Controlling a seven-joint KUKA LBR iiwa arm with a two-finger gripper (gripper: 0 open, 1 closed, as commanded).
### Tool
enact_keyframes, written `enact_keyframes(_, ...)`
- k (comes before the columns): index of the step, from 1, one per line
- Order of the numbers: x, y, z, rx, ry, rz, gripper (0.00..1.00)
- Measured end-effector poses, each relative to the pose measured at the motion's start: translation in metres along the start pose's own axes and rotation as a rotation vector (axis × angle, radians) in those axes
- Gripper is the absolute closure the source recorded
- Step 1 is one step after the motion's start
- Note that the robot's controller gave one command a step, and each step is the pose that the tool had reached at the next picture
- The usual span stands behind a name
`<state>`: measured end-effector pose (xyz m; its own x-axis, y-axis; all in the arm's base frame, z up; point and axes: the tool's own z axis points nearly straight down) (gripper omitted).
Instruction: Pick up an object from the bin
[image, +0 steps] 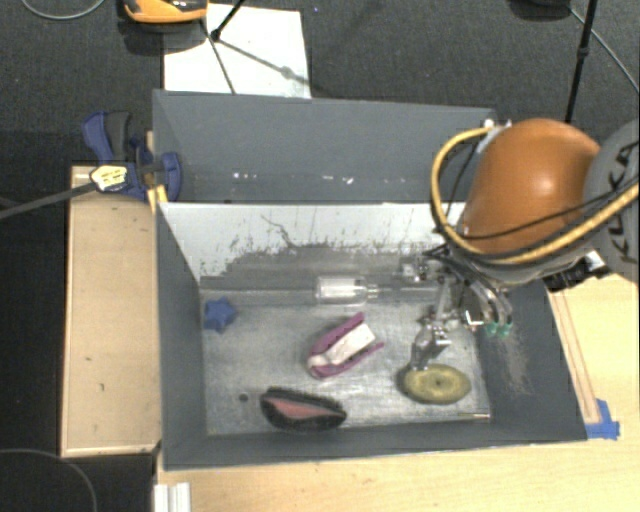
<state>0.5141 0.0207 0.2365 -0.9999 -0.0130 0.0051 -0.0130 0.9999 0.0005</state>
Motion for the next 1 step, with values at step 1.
enact_keyframes(1, -0.0504, 0.033, 0.1629, -0.002, -0.007, 0.034, 0.0)
